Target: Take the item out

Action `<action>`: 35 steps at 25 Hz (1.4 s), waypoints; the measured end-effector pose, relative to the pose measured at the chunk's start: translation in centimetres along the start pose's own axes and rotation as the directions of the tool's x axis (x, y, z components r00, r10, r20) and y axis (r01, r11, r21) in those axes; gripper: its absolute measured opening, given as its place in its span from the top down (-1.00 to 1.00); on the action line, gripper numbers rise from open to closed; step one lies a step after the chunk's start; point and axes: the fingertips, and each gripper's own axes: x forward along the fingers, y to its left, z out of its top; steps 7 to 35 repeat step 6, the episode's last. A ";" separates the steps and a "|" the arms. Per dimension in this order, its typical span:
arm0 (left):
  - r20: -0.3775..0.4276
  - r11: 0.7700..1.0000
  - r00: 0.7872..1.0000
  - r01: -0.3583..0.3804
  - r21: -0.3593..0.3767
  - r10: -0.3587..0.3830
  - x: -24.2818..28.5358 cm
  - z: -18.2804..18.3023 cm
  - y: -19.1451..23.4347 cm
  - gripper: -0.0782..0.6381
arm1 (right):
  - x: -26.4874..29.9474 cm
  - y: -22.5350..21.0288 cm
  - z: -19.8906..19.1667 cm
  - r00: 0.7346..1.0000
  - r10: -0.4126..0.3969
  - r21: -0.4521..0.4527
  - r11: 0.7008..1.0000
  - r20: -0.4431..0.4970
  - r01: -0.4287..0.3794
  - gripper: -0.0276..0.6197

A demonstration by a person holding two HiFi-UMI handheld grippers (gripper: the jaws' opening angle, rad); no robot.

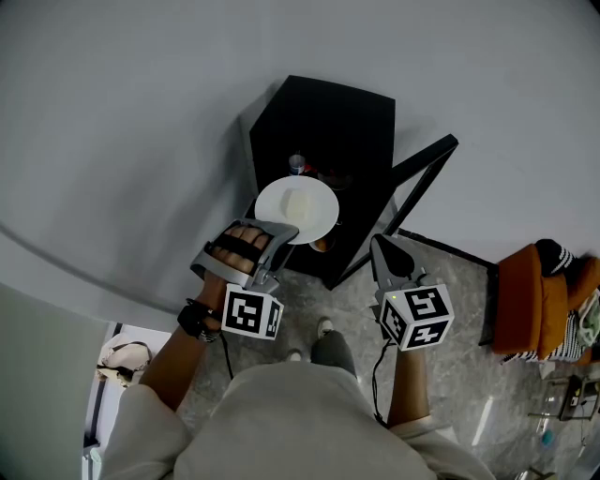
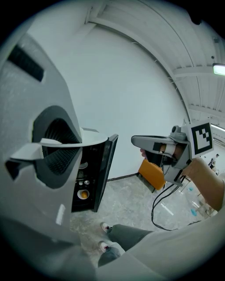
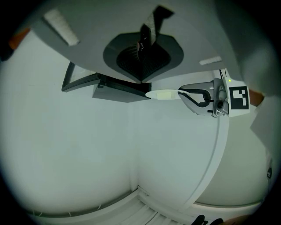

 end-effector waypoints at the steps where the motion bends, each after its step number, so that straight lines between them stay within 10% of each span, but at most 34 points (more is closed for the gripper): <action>1: 0.000 1.000 1.000 0.000 0.000 0.000 0.0 0.0 0.0 0.71 | 0.0 0.0 0.0 1.000 0.000 -0.001 1.000 0.001 0.000 0.90; 35: -0.007 1.000 1.000 -0.004 0.001 0.004 0.1 0.2 0.1 0.71 | -0.2 -0.1 0.3 1.000 0.004 -0.007 1.000 0.006 -0.004 0.90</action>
